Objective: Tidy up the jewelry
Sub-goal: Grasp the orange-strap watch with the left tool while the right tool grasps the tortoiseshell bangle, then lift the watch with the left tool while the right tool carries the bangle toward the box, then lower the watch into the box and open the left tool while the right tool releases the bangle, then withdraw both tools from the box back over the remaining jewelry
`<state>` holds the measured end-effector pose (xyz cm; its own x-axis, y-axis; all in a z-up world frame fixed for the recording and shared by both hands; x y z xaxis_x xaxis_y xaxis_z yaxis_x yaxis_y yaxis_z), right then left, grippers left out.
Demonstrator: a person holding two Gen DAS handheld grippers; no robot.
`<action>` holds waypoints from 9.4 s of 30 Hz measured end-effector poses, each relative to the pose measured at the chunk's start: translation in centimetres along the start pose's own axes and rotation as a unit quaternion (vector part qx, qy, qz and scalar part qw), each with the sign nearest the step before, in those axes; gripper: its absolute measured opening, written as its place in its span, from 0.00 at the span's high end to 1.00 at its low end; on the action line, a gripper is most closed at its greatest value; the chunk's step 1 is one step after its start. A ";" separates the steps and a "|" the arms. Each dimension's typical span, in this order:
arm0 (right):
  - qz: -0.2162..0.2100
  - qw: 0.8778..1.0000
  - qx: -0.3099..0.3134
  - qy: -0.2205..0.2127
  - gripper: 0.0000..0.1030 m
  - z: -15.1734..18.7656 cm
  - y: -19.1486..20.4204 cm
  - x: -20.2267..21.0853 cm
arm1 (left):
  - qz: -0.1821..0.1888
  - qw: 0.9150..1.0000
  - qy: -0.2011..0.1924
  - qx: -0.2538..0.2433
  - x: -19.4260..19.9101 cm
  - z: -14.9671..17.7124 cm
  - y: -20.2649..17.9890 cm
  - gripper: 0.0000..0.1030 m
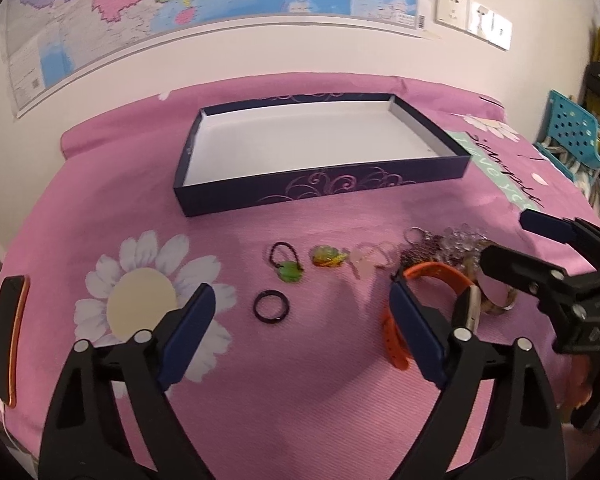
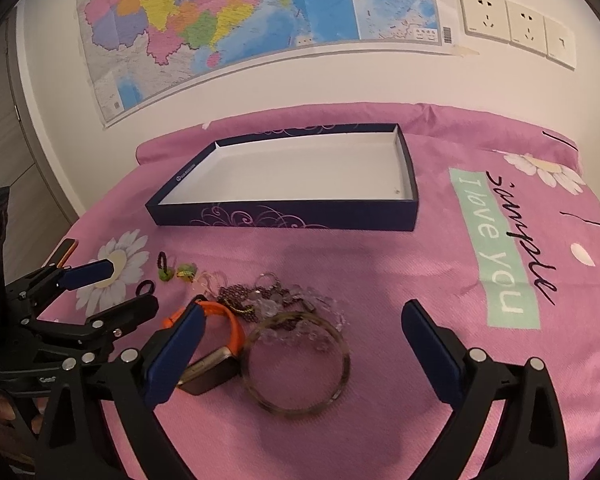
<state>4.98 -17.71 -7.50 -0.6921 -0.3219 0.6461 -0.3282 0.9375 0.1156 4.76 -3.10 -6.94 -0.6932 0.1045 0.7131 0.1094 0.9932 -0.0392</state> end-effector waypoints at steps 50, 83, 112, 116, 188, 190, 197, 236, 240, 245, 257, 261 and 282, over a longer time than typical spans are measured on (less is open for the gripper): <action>-0.073 0.996 -0.032 0.048 0.94 0.9 -1.9 0.8 | 0.131 0.987 0.039 -0.089 0.4 0.6 -2.7 0.91; -0.085 0.996 -0.008 0.027 0.94 -6.0 -1.3 -3.7 | 0.136 0.985 0.075 -0.081 -2.2 -2.2 2.0 0.79; -0.101 0.994 -0.018 0.041 0.94 -4.6 -0.9 -4.5 | 0.116 0.985 0.113 -0.055 -2.9 -0.6 3.1 0.79; -0.104 0.993 -0.018 0.044 0.94 -4.5 -0.6 -4.6 | 0.107 0.986 0.112 -0.057 -3.6 -0.7 2.8 0.89; 0.006 0.994 -0.043 0.100 0.94 -16.7 -6.1 -19.9 | 0.047 0.992 0.110 0.038 -18.5 -18.4 6.5 0.93; 0.008 0.994 -0.048 0.103 0.94 -16.7 -6.2 -20.2 | 0.045 0.992 0.111 0.039 -18.2 -18.4 6.6 0.93; 0.018 0.994 -0.047 0.101 0.93 -17.0 -6.0 -20.4 | 0.040 0.991 0.113 0.053 -18.6 -18.6 6.5 0.93; -0.095 0.993 0.064 0.035 0.51 -5.5 -0.7 -3.0 | 0.058 0.998 -0.021 -0.027 -3.1 -10.5 5.1 0.28; -0.086 0.993 0.069 0.051 0.51 -2.9 -0.8 -2.6 | 0.060 0.998 -0.009 -0.034 -2.7 -7.7 4.6 0.28; -0.086 0.992 0.063 0.065 0.52 -1.2 -1.0 -2.8 | 0.072 0.997 0.002 -0.034 -2.4 -5.5 3.9 0.28; -0.100 0.989 0.075 0.084 0.71 -0.3 -0.4 -3.7 | 0.079 0.997 0.015 -0.021 -1.9 -2.8 3.7 0.28; -0.102 0.988 0.080 0.081 0.83 -0.1 -0.2 -3.6 | 0.083 0.996 0.019 -0.021 -1.9 -2.4 3.5 0.29; -0.139 0.988 0.054 0.035 0.92 -1.8 1.0 -0.1 | 0.087 0.995 0.025 -0.039 -1.4 -0.6 2.6 0.34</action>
<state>5.87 -16.55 -6.09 -0.5214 -0.5510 0.6516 -0.5682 0.7939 0.2166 6.41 -0.68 -7.65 -0.6227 0.2696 0.7346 0.2803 0.9533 -0.1122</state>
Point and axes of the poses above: each gripper's, at about its wrist camera, not at the fingertips, and x roughly against the way its jaws point, y to its left, z to its underside, the point moved 8 cm from there along -x, roughly the way its jaws point, and after that the axes turned 4 degrees about x, right-handed, at the moved point
